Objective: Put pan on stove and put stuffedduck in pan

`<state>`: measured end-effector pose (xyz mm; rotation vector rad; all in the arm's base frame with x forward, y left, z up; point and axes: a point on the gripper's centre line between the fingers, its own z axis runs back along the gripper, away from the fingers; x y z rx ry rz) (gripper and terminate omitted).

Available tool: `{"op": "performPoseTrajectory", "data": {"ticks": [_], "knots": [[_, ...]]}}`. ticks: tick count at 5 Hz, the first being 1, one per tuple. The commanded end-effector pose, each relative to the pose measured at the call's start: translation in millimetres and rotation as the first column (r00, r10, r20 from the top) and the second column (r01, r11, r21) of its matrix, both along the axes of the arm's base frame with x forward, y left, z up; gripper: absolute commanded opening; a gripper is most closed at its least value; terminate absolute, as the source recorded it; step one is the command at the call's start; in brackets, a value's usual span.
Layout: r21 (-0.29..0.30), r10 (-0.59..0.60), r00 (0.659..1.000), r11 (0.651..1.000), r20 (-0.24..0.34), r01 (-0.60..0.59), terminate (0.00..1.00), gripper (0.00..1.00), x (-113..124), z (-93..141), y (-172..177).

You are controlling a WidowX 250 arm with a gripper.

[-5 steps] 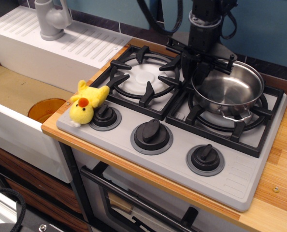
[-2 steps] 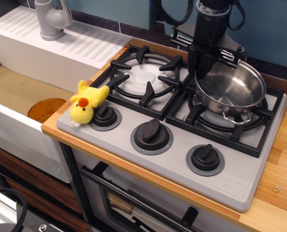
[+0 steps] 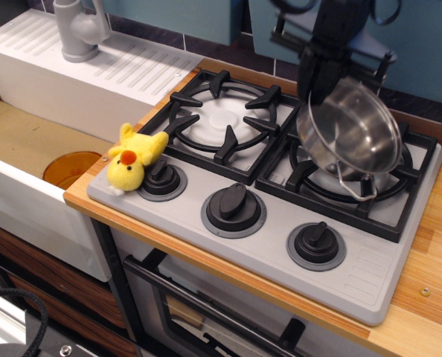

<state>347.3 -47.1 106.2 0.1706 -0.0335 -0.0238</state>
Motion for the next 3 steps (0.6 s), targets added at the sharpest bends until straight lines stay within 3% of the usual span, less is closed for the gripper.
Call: {"op": "performPoseTrajectory", "data": {"ticks": [1, 3], "knots": [[0.021, -0.007, 0.999, 1.000, 0.051, 0.006, 0.00, 0.00, 4.6, 70.6, -0.2], [0.028, -0.039, 0.998, 0.999, 0.050, 0.038, 0.00, 0.00, 14.9, 78.7, 25.3]]}}
